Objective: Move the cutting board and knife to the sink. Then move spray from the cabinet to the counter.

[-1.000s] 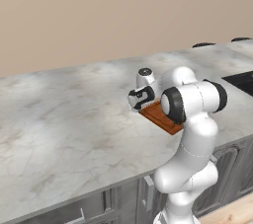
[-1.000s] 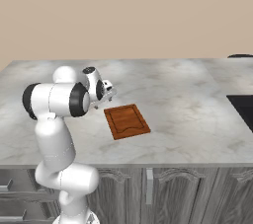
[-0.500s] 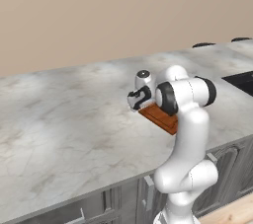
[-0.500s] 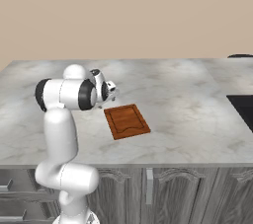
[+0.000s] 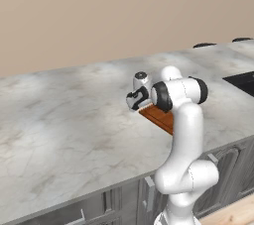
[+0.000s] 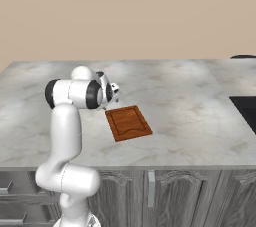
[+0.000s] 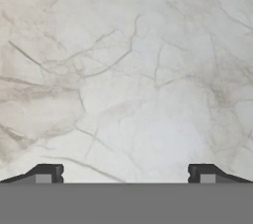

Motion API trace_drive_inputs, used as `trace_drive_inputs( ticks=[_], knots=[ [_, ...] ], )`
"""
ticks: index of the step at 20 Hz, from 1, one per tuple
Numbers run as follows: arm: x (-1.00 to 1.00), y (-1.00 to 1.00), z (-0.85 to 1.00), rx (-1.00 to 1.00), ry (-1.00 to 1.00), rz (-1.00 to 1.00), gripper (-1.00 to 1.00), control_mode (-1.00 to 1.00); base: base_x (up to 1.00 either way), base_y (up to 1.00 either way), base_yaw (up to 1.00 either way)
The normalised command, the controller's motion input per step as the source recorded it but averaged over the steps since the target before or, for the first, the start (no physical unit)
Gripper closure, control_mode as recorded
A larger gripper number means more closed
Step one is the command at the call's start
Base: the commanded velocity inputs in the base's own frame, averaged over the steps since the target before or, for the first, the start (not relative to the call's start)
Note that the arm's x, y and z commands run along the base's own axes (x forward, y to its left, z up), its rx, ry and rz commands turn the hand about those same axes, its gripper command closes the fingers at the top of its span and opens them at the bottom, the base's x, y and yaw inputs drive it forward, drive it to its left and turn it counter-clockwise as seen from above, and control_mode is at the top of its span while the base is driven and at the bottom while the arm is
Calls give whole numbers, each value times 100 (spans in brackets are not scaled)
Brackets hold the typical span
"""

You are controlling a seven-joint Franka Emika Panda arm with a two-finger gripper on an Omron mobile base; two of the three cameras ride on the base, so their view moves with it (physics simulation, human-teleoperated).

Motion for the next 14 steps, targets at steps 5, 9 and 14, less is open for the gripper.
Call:
trace_drive_inputs(
  ticks=[5,9,14],
  knots=[
    [11,-2,-32,0,0,0,-100,-100,0,0,0],
    [-3,-23,-44,0,1,-3,-100,-100,0,0,0],
    [-39,-56,-45,0,10,-12,-100,-100,0,0,0]
  ],
)
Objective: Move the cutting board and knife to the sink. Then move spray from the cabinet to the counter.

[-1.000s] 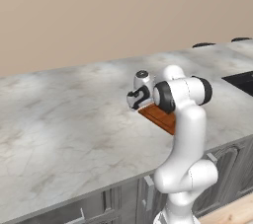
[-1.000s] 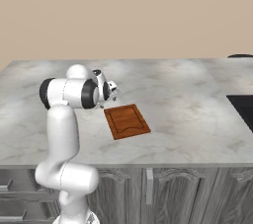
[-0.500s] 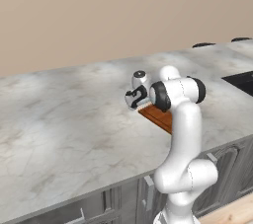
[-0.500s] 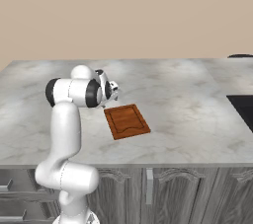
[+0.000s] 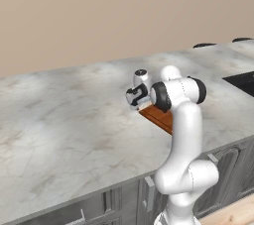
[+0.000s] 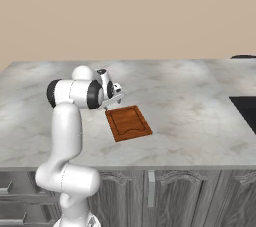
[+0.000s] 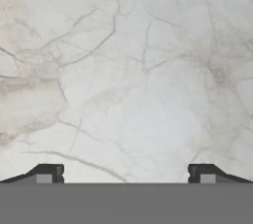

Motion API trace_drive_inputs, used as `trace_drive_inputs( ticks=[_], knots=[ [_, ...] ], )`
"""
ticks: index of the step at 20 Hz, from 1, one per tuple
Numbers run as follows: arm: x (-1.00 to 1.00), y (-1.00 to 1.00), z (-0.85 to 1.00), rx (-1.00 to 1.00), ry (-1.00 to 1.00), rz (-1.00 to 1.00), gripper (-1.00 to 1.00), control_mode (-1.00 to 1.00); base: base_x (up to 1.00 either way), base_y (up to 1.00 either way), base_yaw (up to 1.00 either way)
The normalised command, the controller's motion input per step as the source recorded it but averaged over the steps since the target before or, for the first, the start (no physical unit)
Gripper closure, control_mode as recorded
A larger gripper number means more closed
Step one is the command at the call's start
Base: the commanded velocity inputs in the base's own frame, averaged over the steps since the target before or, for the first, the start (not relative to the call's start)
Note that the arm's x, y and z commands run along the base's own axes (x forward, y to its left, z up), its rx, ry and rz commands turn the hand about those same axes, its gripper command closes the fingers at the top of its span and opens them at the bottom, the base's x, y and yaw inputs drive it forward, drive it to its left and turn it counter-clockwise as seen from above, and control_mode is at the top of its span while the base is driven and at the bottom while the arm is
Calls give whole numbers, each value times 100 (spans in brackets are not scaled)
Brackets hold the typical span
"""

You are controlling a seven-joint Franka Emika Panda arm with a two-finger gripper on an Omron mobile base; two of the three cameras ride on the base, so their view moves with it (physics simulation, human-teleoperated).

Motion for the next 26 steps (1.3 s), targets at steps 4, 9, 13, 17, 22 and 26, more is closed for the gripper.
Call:
trace_drive_inputs(
  ticks=[4,9,13,17,22,26],
  knots=[
    [-52,-69,-45,0,12,-14,-100,-100,0,0,0],
    [-57,-71,-50,0,10,-14,-100,-100,0,0,0],
    [-61,-73,-54,-2,9,-12,-100,-100,0,0,0],
    [-68,-80,-55,0,9,-12,-100,-100,0,0,0],
    [-78,-88,-55,0,9,-13,-100,-100,0,0,0],
    [-91,-92,-62,0,12,-13,-100,-100,0,0,0]
  ],
)
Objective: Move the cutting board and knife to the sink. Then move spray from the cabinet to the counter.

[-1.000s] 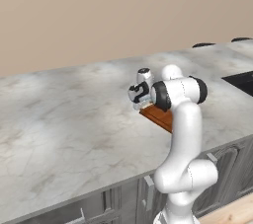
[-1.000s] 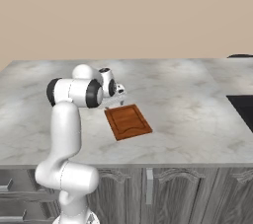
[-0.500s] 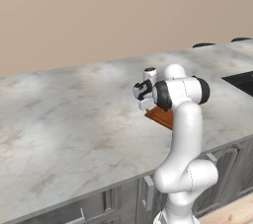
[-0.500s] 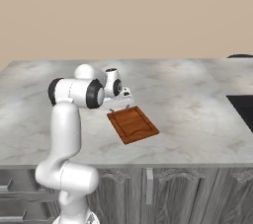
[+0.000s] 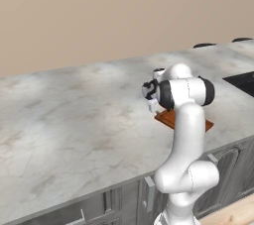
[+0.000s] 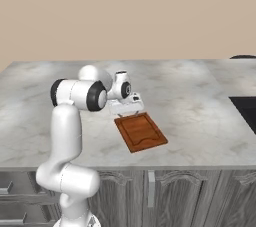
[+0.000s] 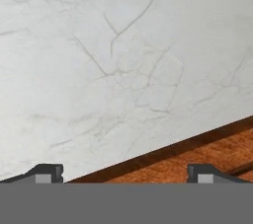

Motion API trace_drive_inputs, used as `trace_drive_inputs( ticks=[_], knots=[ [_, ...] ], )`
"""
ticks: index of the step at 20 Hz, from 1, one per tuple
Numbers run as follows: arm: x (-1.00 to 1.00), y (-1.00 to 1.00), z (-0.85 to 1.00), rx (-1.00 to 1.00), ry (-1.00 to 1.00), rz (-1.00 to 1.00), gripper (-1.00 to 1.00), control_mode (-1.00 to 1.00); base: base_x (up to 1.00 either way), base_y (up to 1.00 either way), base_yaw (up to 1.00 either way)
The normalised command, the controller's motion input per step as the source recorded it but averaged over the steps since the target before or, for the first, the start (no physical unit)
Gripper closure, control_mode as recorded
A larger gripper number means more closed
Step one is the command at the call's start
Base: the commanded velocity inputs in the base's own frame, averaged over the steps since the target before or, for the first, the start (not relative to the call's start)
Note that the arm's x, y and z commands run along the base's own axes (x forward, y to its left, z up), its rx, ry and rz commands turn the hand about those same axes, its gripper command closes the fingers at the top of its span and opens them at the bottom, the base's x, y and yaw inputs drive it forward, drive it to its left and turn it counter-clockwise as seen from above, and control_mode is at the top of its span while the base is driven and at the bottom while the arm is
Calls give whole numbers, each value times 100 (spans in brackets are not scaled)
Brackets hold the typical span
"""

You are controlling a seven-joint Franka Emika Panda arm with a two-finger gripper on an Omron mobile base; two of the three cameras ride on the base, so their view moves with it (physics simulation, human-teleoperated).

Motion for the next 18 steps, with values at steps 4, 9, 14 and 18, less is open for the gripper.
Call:
trace_drive_inputs(
  ticks=[4,9,14,18],
  knots=[
    [-100,-95,-68,-1,14,-11,-100,-100,0,0,0],
    [-100,-99,-70,0,13,-10,-100,-100,0,0,0],
    [-100,-100,-70,0,13,-11,-100,-100,0,0,0],
    [-100,-100,-73,0,15,-12,-100,-100,0,0,0]
  ],
)
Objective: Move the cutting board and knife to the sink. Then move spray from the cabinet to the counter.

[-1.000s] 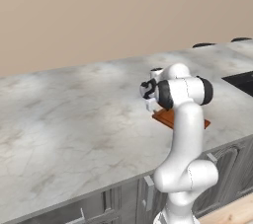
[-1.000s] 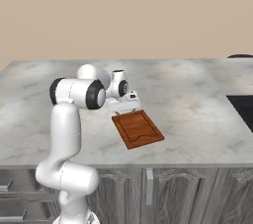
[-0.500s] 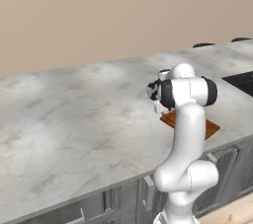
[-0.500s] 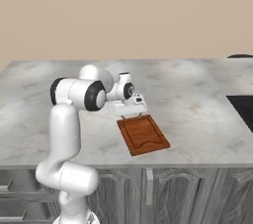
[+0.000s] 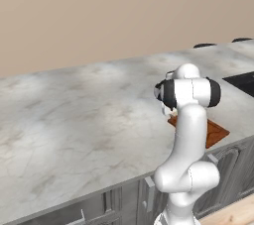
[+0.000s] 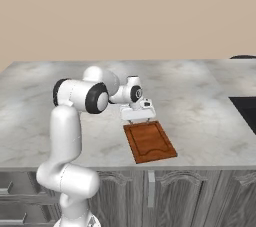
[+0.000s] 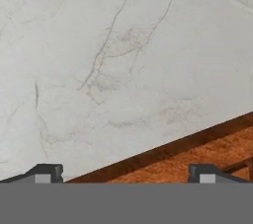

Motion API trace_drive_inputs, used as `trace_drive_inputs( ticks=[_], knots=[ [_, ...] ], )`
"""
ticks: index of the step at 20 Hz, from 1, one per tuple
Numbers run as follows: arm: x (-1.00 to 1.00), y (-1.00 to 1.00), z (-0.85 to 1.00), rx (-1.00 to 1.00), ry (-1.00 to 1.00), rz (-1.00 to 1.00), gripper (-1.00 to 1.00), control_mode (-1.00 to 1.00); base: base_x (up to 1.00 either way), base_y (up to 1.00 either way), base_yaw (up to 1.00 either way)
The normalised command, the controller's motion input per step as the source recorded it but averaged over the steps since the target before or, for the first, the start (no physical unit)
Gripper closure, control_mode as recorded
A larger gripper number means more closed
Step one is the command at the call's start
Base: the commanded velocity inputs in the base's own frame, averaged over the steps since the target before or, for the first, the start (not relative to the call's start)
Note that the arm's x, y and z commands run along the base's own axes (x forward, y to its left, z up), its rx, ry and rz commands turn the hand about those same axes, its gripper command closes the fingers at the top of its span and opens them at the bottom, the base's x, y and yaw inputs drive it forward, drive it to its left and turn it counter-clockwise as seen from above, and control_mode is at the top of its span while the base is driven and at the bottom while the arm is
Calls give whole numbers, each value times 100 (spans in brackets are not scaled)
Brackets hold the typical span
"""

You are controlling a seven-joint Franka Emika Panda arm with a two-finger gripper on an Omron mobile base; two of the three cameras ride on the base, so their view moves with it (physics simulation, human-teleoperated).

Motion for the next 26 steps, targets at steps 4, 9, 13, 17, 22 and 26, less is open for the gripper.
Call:
trace_drive_inputs(
  ticks=[4,9,13,17,22,26],
  knots=[
    [-100,-100,-75,0,16,-13,-100,-100,0,0,0],
    [-100,-100,-73,0,14,-12,-100,-100,0,0,0],
    [-100,-100,-72,0,13,-12,-100,-100,0,0,0],
    [-100,-100,-74,0,13,-12,-100,-100,0,0,0],
    [-100,-100,-74,0,11,-11,-100,-100,0,0,0],
    [-100,-99,-75,0,7,-12,-100,-100,0,0,0]
  ],
)
